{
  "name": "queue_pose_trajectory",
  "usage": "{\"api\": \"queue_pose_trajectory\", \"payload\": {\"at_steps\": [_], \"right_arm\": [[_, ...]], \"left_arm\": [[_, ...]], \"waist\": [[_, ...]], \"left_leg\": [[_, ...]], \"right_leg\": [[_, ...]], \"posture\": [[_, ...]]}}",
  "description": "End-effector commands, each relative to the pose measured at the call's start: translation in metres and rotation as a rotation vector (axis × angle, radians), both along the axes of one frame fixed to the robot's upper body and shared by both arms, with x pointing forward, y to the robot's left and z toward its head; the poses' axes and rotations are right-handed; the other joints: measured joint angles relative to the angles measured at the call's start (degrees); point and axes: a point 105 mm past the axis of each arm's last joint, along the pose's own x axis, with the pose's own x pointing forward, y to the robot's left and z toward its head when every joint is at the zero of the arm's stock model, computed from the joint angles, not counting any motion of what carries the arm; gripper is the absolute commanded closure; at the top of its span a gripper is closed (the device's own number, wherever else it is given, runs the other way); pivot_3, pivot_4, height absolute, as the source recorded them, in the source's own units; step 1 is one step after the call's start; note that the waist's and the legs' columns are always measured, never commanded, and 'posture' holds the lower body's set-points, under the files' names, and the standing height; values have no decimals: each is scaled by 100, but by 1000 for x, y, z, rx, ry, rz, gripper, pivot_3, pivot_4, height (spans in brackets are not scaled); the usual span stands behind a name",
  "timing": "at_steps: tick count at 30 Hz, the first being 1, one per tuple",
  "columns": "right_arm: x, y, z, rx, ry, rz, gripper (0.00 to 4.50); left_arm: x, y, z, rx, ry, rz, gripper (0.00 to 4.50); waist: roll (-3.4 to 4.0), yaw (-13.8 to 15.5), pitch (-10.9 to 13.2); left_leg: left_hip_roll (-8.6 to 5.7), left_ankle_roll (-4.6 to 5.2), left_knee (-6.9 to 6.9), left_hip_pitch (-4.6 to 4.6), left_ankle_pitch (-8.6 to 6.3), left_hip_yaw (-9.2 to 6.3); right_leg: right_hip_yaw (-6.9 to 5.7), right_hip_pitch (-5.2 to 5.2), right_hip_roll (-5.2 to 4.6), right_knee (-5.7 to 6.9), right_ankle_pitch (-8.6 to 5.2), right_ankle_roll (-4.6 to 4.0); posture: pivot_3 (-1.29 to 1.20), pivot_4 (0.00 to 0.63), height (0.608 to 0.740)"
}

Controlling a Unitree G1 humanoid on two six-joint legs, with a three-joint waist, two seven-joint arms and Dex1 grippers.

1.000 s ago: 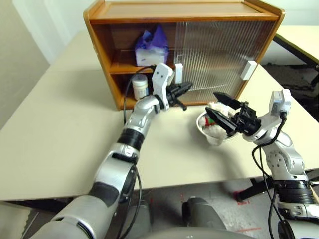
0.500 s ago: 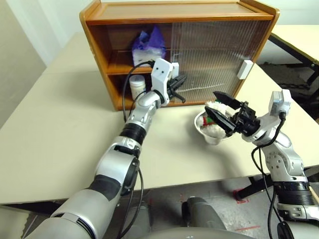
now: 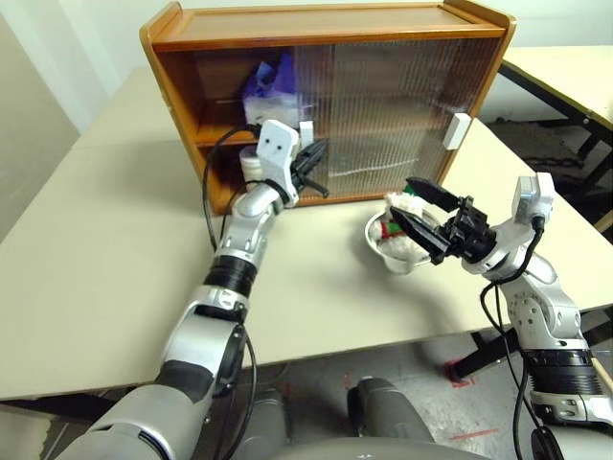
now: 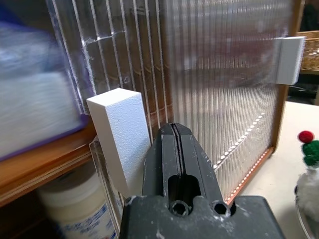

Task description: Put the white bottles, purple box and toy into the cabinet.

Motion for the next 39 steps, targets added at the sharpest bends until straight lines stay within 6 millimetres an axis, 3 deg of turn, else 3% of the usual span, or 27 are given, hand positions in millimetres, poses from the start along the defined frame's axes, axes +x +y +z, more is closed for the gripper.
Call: {"api": "queue_pose_trajectory", "payload": {"at_steps": [1,10,26,34,39], "right_arm": [[-2,0,-3,-10,4,10,0],[-1,4,-2,-12,4,35,0],[4,5,-5,-11,12,59,0],[7,6,-7,-8,15,69,0],[10,-3,-7,-12,13,46,0]], "left_arm": [[6,43,5,-28,0,146,4462],[-1,70,4,-8,4,205,4462],[-18,138,8,23,-4,391,4462],[-26,150,5,21,9,429,4462],[-32,131,5,-27,10,361,4462]], "waist": [[0,-5,0],[0,26,2],[3,130,5],[4,199,5],[5,212,6]], "left_leg": [[0,0,0,0,0,-1],[2,-1,-2,12,-1,-17],[21,-1,-6,13,0,-21],[30,-1,-9,11,-1,-20],[31,-1,-12,10,-1,-20]], "right_leg": [[0,1,3,0,3,-4],[-5,0,25,1,35,-9],[-1,-2,36,2,22,-34],[-3,-3,33,0,19,-38],[-3,-6,33,-1,14,-46]], "posture": [[12,0,740],[29,0,740],[92,0,740],[113,0,740],[118,0,740]]}}
